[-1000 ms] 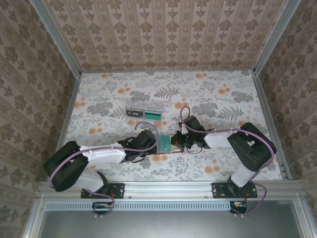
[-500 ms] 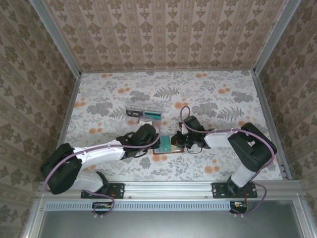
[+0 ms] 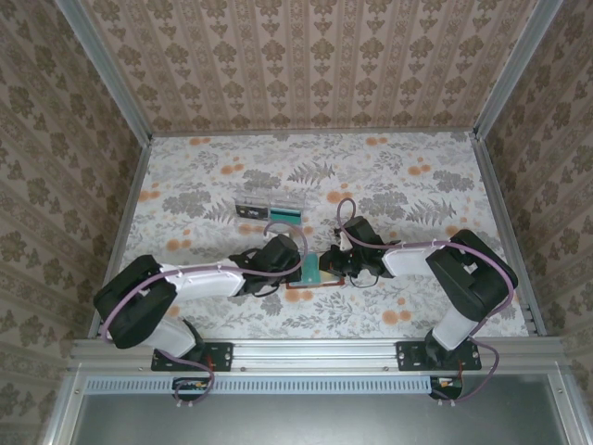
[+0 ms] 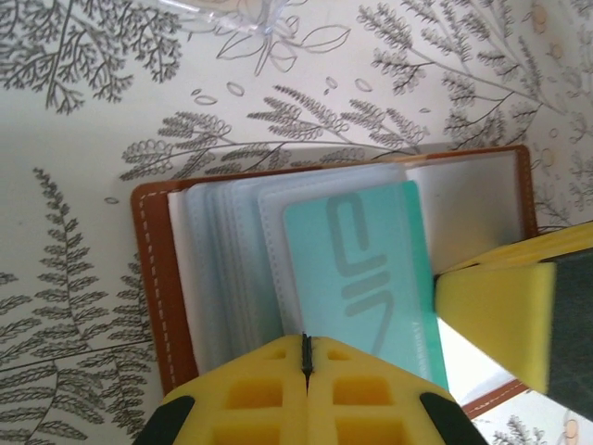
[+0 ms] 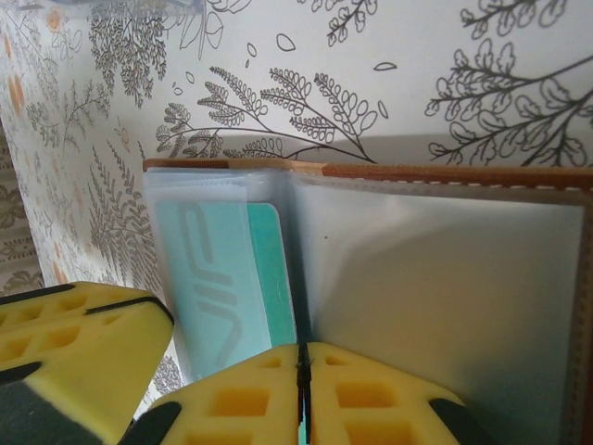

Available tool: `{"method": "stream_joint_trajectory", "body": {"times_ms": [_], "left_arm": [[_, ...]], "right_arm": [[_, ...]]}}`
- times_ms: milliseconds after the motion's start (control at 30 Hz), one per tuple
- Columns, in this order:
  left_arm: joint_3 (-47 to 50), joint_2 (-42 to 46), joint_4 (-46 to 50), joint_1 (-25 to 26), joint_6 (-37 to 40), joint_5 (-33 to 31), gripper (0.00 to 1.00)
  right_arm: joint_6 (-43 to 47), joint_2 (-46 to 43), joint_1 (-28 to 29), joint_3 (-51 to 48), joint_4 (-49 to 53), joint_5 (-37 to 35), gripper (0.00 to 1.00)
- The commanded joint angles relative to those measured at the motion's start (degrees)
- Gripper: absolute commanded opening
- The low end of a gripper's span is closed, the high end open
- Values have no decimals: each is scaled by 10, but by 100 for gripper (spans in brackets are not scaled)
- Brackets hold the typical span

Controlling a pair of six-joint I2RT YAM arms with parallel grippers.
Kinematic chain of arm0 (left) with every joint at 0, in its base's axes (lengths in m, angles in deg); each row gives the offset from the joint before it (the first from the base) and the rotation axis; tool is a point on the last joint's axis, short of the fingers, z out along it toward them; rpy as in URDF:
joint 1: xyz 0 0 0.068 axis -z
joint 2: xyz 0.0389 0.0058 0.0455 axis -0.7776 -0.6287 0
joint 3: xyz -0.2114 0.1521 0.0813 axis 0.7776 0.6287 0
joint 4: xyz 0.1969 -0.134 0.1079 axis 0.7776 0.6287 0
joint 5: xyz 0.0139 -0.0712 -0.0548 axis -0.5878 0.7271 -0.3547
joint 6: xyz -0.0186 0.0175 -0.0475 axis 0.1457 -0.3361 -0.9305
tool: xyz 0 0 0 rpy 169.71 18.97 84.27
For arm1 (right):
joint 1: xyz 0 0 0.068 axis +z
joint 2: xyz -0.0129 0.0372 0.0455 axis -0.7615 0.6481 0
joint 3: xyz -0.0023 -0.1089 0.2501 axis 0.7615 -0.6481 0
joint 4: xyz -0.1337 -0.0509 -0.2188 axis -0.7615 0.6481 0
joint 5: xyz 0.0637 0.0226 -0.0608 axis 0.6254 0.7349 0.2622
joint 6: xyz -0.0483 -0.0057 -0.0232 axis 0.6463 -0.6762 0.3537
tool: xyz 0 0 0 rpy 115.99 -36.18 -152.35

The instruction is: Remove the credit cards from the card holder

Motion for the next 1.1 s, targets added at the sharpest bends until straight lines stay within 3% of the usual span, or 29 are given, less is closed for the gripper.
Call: {"method": "stream_joint_trajectory", "body": {"times_ms": [0,267,433,533,1067], "left_arm": [[12,-13,13,-2,-13,-7,0],[9,-28,15,-2,-15,-5,0],[9,-28,17,-2,-15,-5,0],[9,-27,20,-2,-16,-6,0],[8,-25,60,-6,-13,-28,0]], "right_arm": [[11,-9,4,11,14,3,14],[16,7,9,23,14,8,21],[12,14,10,22,5,12,14],[14,8,9,18,10,7,0],[28,-31,-35,-24,33,-10,0]]}}
